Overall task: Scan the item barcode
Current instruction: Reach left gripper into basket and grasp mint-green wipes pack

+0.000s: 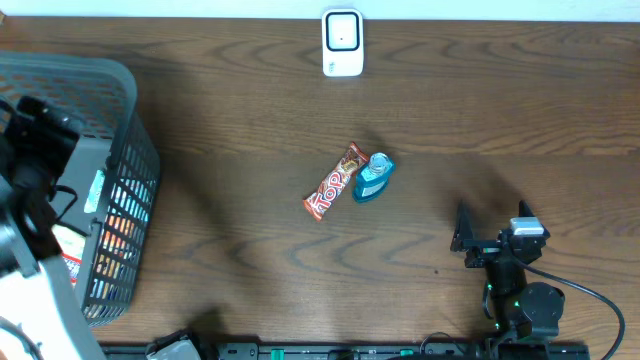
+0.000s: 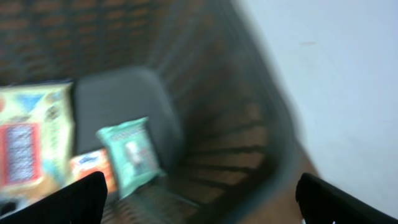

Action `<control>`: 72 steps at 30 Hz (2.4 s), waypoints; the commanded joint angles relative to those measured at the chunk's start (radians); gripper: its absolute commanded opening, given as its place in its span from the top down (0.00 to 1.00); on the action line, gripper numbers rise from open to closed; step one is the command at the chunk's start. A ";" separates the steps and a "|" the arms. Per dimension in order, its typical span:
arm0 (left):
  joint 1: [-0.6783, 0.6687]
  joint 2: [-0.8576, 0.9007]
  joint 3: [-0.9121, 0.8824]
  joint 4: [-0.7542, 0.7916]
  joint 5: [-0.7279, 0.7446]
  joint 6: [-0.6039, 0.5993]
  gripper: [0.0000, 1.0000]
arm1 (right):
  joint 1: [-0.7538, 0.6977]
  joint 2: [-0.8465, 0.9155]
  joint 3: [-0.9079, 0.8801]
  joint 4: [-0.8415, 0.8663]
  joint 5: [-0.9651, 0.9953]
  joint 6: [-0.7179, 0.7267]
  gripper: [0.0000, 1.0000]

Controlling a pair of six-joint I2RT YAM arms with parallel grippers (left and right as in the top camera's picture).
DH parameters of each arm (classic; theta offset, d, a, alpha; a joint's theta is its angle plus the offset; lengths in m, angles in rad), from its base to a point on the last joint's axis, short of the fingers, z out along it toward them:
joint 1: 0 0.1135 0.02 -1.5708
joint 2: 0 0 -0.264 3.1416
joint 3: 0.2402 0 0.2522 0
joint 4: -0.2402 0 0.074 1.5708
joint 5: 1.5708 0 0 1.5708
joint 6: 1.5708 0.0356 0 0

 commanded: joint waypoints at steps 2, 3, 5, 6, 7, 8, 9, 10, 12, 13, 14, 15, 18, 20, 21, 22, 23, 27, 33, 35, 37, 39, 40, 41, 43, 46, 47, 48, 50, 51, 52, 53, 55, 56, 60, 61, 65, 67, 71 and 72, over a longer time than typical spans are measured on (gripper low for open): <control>0.083 0.134 0.004 -0.080 0.002 -0.070 0.03 | 0.008 -0.005 -0.001 -0.003 0.004 0.014 0.01; 0.094 0.162 0.000 -0.097 0.002 -0.099 0.03 | 0.008 -0.005 -0.001 -0.003 0.004 0.014 0.01; 0.112 0.209 -0.013 -0.120 0.003 -0.153 0.03 | 0.008 -0.005 -0.001 -0.003 0.004 0.014 0.01; 0.122 0.236 -0.024 -0.126 0.003 -0.174 0.03 | 0.008 -0.005 -0.001 -0.003 0.004 0.014 0.01; 0.129 0.267 -0.043 -0.124 0.011 -0.180 0.03 | 0.008 -0.005 -0.001 -0.003 0.004 0.014 0.01; 0.134 0.290 -0.057 -0.122 0.016 -0.184 0.03 | 0.008 -0.005 -0.001 -0.003 0.004 0.014 0.01; 0.136 0.309 -0.069 -0.121 0.021 -0.184 0.03 | 0.008 -0.005 -0.001 -0.003 0.004 0.014 0.01; 0.137 0.332 -0.083 -0.121 0.022 -0.184 0.03 | 0.008 -0.005 -0.001 -0.003 0.004 0.014 0.01; 0.136 0.377 -0.104 -0.116 0.022 -0.183 0.03 | 0.008 -0.005 -0.001 -0.003 0.004 0.014 0.01; 0.136 0.399 -0.111 -0.113 0.022 -0.180 0.03 | 0.008 -0.005 -0.001 -0.003 0.004 0.014 0.01; 0.136 0.425 -0.118 -0.106 0.022 -0.167 0.03 | 0.008 -0.005 -0.001 -0.003 0.004 0.014 0.01; 0.136 0.448 -0.122 -0.099 0.022 -0.159 0.03 | 0.008 -0.005 -0.001 -0.003 0.004 0.014 0.01; 0.136 0.535 -0.130 -0.074 0.021 -0.148 0.03 | 0.008 -0.005 -0.001 -0.003 0.004 0.014 0.01; 0.136 0.586 -0.130 -0.056 0.021 -0.141 0.03 | 0.008 -0.005 -0.001 -0.003 0.004 0.014 0.01; 0.136 0.612 -0.130 -0.048 0.021 -0.140 0.03 | 0.008 -0.005 -0.001 -0.003 0.004 0.014 0.01; 0.136 0.632 -0.130 -0.040 0.021 -0.133 0.04 | 0.008 -0.005 -0.001 -0.003 0.004 0.014 0.01; 0.136 0.653 -0.130 -0.031 0.021 -0.128 0.04 | 0.008 -0.005 -0.001 -0.003 0.004 0.014 0.01; 0.136 0.717 -0.130 -0.008 0.014 -0.114 0.04 | 0.008 -0.005 -0.001 -0.003 0.004 0.014 0.01; 0.132 0.784 -0.130 0.029 0.010 -0.103 0.04 | 0.008 -0.005 -0.001 -0.003 0.004 0.014 0.01; 0.125 0.799 -0.133 0.051 0.010 -0.103 0.04 | 0.008 -0.005 -0.001 -0.003 0.004 0.014 0.01; 0.114 0.808 -0.136 0.062 0.010 -0.104 0.08 | 0.008 -0.005 -0.001 -0.003 0.004 0.014 0.01; 0.100 0.816 -0.142 0.072 0.009 -0.103 0.22 | 0.008 -0.005 -0.001 -0.003 0.004 0.014 0.01; 0.095 0.818 -0.145 0.077 0.009 -0.103 0.28 | 0.008 -0.005 -0.001 -0.003 0.004 0.014 0.01; 0.089 0.819 -0.148 0.084 0.009 -0.103 0.35 | 0.008 -0.005 -0.001 -0.003 0.004 0.014 0.01; 0.081 0.818 -0.150 0.091 -0.006 -0.104 0.49 | 0.008 -0.005 -0.001 -0.003 0.004 0.014 0.01; 0.078 0.818 -0.149 0.098 -0.017 -0.103 0.62 | 0.008 -0.005 -0.001 -0.003 0.004 0.014 0.01; 0.079 0.817 -0.148 0.098 -0.018 -0.103 0.62 | 0.008 -0.005 -0.001 -0.003 0.004 0.014 0.01; 0.082 0.814 -0.140 0.097 -0.017 -0.097 0.63 | 0.008 -0.005 -0.001 -0.003 0.004 0.014 0.01; 0.088 0.800 -0.121 0.092 -0.016 -0.084 0.64 | 0.008 -0.005 -0.001 -0.003 0.004 0.014 0.01; 0.092 0.787 -0.105 0.082 -0.017 -0.079 0.64 | 0.008 -0.005 -0.001 -0.003 0.004 0.014 0.01; 0.094 0.775 -0.091 0.074 -0.016 -0.072 0.64 | 0.008 -0.005 -0.001 -0.003 0.004 0.014 0.01; 0.098 0.756 -0.073 0.063 -0.017 -0.069 0.64 | 0.008 -0.005 -0.001 -0.003 0.004 0.014 0.01; 0.106 0.716 -0.043 0.048 -0.016 -0.069 0.64 | 0.008 -0.005 -0.001 -0.003 0.004 0.014 0.01; 0.112 0.685 -0.023 0.039 -0.016 -0.070 0.64 | 0.008 -0.005 -0.001 -0.003 0.004 0.014 0.01; 0.131 0.550 0.038 0.034 -0.016 -0.070 0.64 | 0.008 -0.005 -0.001 -0.003 0.004 0.014 0.01; 0.136 0.508 0.052 0.034 -0.016 -0.070 0.64 | 0.008 -0.005 -0.001 -0.003 0.004 0.014 0.01; 0.140 0.336 0.077 0.051 -0.014 -0.088 0.64 | 0.008 -0.005 -0.001 -0.003 0.004 0.014 0.01; 0.140 0.248 0.077 0.068 0.001 -0.112 0.64 | 0.008 -0.005 -0.001 -0.003 0.004 0.014 0.01; 0.139 0.089 0.077 0.139 0.115 -0.136 0.64 | 0.008 -0.005 -0.001 -0.003 0.004 0.014 0.01; 0.137 0.056 0.077 0.156 0.155 -0.148 0.64 | 0.008 -0.005 -0.001 -0.003 0.004 0.014 0.01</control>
